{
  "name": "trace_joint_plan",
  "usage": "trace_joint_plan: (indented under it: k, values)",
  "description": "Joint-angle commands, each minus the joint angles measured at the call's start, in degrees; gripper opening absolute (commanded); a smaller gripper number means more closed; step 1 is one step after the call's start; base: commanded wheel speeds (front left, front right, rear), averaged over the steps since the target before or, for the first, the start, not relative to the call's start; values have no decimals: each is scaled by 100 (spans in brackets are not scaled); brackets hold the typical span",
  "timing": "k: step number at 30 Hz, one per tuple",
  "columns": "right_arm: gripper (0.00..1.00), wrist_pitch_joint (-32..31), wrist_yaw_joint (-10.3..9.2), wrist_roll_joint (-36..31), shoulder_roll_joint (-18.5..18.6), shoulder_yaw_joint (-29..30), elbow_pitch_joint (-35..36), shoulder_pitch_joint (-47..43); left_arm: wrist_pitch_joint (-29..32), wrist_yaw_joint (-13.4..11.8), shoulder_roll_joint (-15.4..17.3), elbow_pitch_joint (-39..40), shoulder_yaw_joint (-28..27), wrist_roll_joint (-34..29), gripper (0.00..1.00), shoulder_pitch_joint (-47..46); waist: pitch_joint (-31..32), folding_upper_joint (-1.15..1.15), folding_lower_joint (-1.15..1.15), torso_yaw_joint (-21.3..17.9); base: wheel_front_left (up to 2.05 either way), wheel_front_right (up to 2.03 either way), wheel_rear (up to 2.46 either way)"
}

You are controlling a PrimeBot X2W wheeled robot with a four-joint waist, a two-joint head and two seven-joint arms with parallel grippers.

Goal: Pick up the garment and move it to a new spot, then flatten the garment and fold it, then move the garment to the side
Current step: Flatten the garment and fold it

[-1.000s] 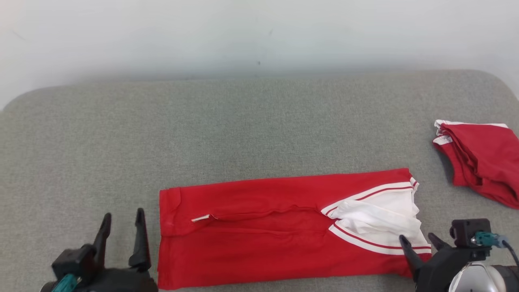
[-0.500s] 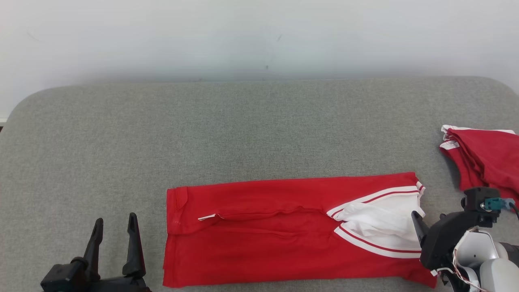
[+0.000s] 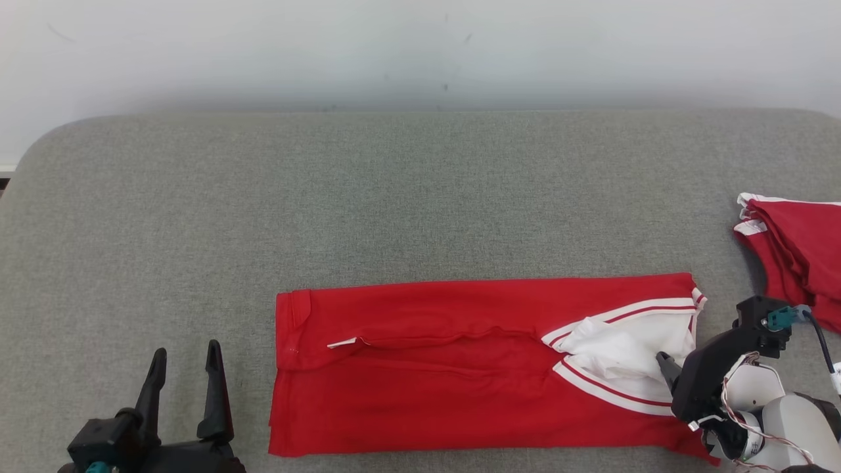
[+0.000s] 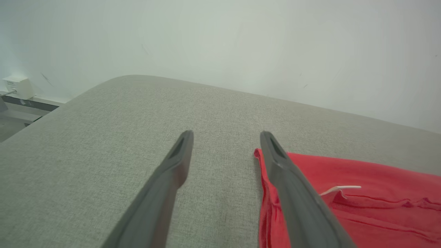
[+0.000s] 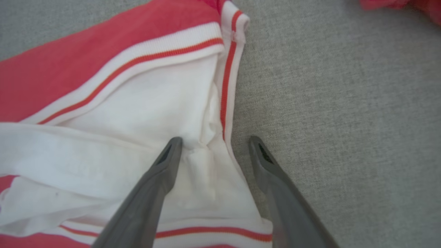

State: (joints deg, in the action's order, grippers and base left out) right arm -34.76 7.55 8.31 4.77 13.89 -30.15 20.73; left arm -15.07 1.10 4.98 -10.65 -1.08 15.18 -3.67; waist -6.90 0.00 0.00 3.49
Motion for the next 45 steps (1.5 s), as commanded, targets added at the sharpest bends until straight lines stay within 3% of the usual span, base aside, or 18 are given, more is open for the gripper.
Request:
trace_joint_plan:
  k: [1,3,4,5,6,7,8,20,30,35,38,45]
  values:
    - [100,-41,-16,76,-37,-25,-225,18,-8,49,-38,-40,-53,-74,100,-92,-42,0,0,13,0,0,0]
    - [97,-40,-16,94,-38,-52,-354,50,-8,86,-57,-57,-80,-111,100,-94,-58,0,0,23,0,0,0]
    - [65,-43,-16,116,-40,-79,-407,62,-8,85,-68,-61,-95,-138,100,-104,-64,0,0,28,0,0,0]
    - [43,-36,-16,141,-45,-110,-449,78,-8,105,-79,-64,-106,-157,100,-116,-68,0,0,31,0,0,0]
    - [43,-36,-16,141,-45,-110,-449,78,-8,105,-79,-64,-106,-157,100,-116,-68,0,0,31,0,0,0]
    - [16,-13,-16,182,-52,-132,-479,97,-8,120,-89,-67,-122,-172,100,-125,-70,0,0,34,0,0,0]
    - [0,10,-16,216,-49,-166,-493,113,-8,132,-97,-69,-136,-188,100,-128,-70,0,0,35,0,0,0]
    - [0,300,-17,537,360,48,-132,67,-8,228,-133,-265,-356,-309,100,-40,204,0,0,-46,0,0,0]
    - [0,-251,-17,473,971,441,1202,-478,-8,159,-166,-147,-386,-351,100,255,489,0,0,-268,0,0,0]
    - [0,-435,-17,344,993,594,1786,-608,-8,146,-183,-130,-348,-293,100,322,549,0,0,-332,0,0,0]
    - [0,-535,-17,324,915,451,2066,-647,-9,148,-188,-137,-312,-278,100,356,580,0,0,-347,0,0,0]
    - [0,-754,-17,484,675,-721,2658,-527,-9,124,-197,-138,-258,-265,100,347,634,0,0,-273,0,0,0]
